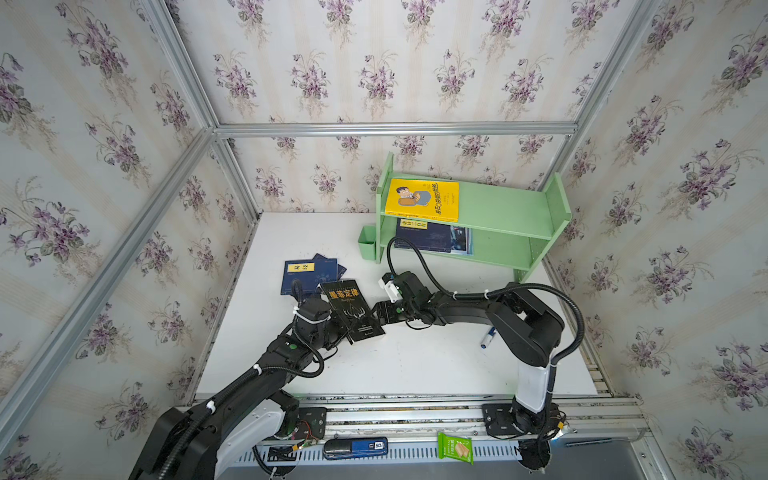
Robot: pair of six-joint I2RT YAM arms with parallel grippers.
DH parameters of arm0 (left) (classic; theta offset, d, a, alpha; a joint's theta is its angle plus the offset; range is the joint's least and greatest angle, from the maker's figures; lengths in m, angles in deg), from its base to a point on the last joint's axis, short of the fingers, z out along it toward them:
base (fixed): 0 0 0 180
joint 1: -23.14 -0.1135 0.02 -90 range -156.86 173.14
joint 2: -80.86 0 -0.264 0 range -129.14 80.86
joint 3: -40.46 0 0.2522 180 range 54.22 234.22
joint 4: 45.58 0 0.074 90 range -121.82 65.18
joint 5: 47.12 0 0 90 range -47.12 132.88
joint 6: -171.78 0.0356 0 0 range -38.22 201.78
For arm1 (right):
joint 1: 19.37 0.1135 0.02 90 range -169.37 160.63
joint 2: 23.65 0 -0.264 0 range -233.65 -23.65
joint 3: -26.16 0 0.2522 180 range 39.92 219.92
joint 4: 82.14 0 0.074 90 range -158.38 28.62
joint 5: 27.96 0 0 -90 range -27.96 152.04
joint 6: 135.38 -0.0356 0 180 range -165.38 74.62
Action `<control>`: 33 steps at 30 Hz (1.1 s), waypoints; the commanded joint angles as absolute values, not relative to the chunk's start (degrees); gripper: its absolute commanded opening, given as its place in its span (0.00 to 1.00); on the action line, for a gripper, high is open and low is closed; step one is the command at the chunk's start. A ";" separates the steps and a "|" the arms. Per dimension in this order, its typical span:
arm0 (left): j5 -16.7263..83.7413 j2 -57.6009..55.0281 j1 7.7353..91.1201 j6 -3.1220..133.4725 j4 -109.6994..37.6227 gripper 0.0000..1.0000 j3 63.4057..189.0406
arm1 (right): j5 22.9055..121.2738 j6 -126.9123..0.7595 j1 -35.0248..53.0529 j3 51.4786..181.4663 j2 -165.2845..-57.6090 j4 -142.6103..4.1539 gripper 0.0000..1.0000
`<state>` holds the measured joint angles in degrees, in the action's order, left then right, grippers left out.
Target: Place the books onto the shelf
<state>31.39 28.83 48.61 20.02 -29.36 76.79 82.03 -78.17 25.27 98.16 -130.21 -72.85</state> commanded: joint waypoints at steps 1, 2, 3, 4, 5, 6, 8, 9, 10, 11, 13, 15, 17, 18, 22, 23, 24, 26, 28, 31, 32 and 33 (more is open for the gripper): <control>29.78 33.47 48.28 27.30 -27.56 0.12 80.48 | 79.31 -75.89 25.23 98.23 -122.95 -65.85 0.72; 29.70 35.02 48.13 28.70 -25.77 0.12 81.86 | 78.74 -75.26 25.19 98.33 -120.63 -64.91 0.73; 27.98 36.78 47.95 30.35 -23.29 0.12 83.63 | 77.99 -74.51 24.99 98.37 -117.64 -64.04 0.75; 27.26 38.41 47.84 32.12 -20.95 0.12 85.65 | 77.22 -73.75 24.87 98.53 -114.26 -63.13 0.77; 26.31 39.79 47.71 33.80 -19.26 0.12 87.50 | 76.72 -73.22 24.74 98.71 -111.55 -62.28 0.80; 25.23 41.17 47.58 35.56 -17.29 0.13 89.86 | 76.26 -72.49 24.44 98.93 -108.44 -61.57 0.83; 23.28 43.39 47.48 38.37 -14.47 0.13 94.39 | 75.16 -71.31 23.91 99.31 -102.82 -60.87 0.88; 22.50 44.36 47.48 39.77 -13.91 0.13 96.74 | 74.50 -70.82 23.59 99.42 -100.05 -60.74 0.92; 21.89 45.15 47.50 40.92 -13.76 0.13 99.15 | 73.94 -70.53 23.07 99.59 -97.74 -60.73 0.94; 21.75 45.62 47.48 41.85 -13.71 0.13 101.36 | 73.56 -70.65 22.36 99.68 -95.22 -60.97 0.97; 22.55 45.34 47.48 43.36 -13.78 0.13 105.65 | 74.45 -71.84 20.27 99.56 -91.61 -62.19 0.99; 22.97 43.80 47.46 44.69 -14.17 0.13 110.12 | 76.14 -74.99 17.79 98.61 -88.57 -65.04 0.99; 22.54 41.70 47.48 45.48 -17.03 0.13 114.03 | 77.12 -80.18 14.99 95.94 -85.05 -69.78 1.00; 22.06 40.71 47.48 45.72 -18.91 0.13 115.43 | 78.62 -82.88 13.51 94.40 -83.71 -72.71 1.00; 19.05 34.80 47.48 45.14 -27.32 0.13 122.17 | 86.75 -94.11 7.18 88.70 -80.72 -89.26 1.00; 18.67 33.18 47.48 44.27 -29.57 0.12 123.57 | 88.03 -95.64 6.91 88.21 -80.60 -93.38 1.00; 18.06 31.63 47.48 43.50 -32.07 0.12 124.42 | 88.50 -96.54 6.92 88.04 -80.60 -95.87 1.00; 17.07 28.55 47.56 39.65 -40.29 0.13 124.71 | 90.21 -99.69 6.91 87.92 -81.39 -102.94 1.00; 17.11 25.77 47.57 35.73 -48.12 0.18 124.06 | 91.92 -103.26 6.91 88.39 -83.06 -109.56 1.00; 17.36 20.63 47.57 32.00 -53.65 0.16 126.09 | 94.10 -109.10 6.92 89.84 -86.32 -118.36 1.00; 17.30 18.87 47.72 31.16 -54.12 0.16 127.43 | 94.29 -110.42 6.97 90.24 -87.29 -119.51 1.00; 17.08 17.42 47.90 30.54 -55.10 0.15 128.36 | 94.29 -111.18 7.01 90.58 -88.04 -121.80 1.00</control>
<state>18.10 19.56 47.67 34.58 -42.08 126.12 91.60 -104.90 6.89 89.15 -86.76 -108.45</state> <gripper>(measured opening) 0.179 0.996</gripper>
